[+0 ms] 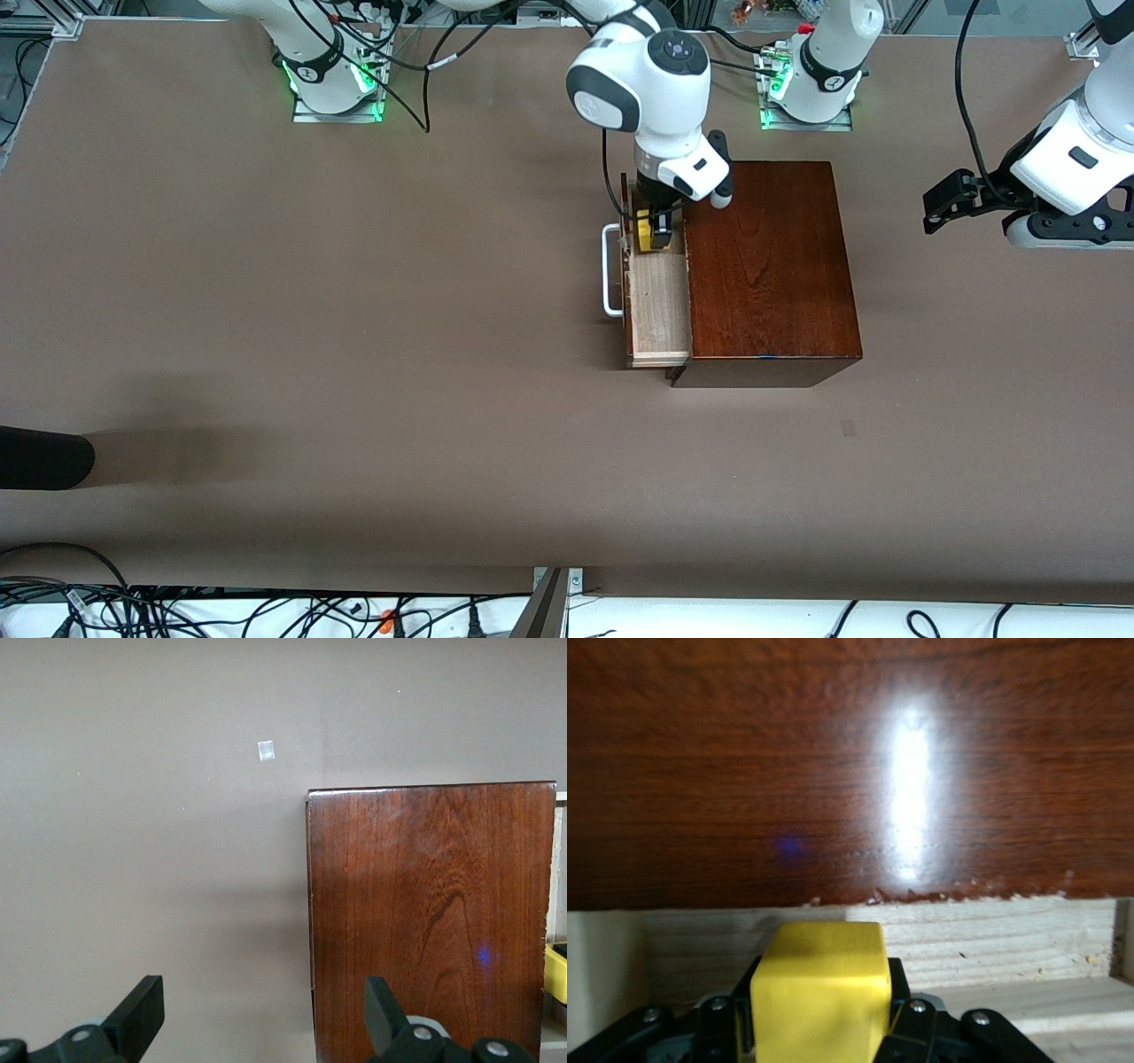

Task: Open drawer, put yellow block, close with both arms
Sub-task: 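Carry the yellow cube with the right gripper over the open drawer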

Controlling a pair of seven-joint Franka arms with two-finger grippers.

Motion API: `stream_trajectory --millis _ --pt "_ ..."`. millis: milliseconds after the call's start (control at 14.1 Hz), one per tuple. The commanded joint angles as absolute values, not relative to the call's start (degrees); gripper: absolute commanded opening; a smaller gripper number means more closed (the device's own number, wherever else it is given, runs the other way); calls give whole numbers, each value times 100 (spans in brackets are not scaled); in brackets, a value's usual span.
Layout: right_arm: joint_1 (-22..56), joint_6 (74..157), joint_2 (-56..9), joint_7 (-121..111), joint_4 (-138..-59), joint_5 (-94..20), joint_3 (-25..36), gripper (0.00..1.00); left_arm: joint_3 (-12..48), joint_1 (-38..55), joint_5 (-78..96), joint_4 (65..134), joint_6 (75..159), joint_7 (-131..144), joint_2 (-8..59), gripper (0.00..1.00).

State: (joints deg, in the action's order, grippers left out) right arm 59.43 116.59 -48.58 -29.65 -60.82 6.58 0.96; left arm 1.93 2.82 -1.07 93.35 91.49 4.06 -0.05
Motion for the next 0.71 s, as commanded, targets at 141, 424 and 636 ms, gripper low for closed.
stream_trajectory --millis 141,424,636 --pt "5959 11716 -5176 -3050 -5880 782 114 4 237 237 -62 9149 9009 281 88 100" --pt "5915 11812 -5238 -3015 -5880 782 123 37 237 246 -62 9149 8991 281 79 100" --pt "5906 11699 -5081 -2805 -5862 747 132 100 237 246 -62 9149 8947 281 88 100"
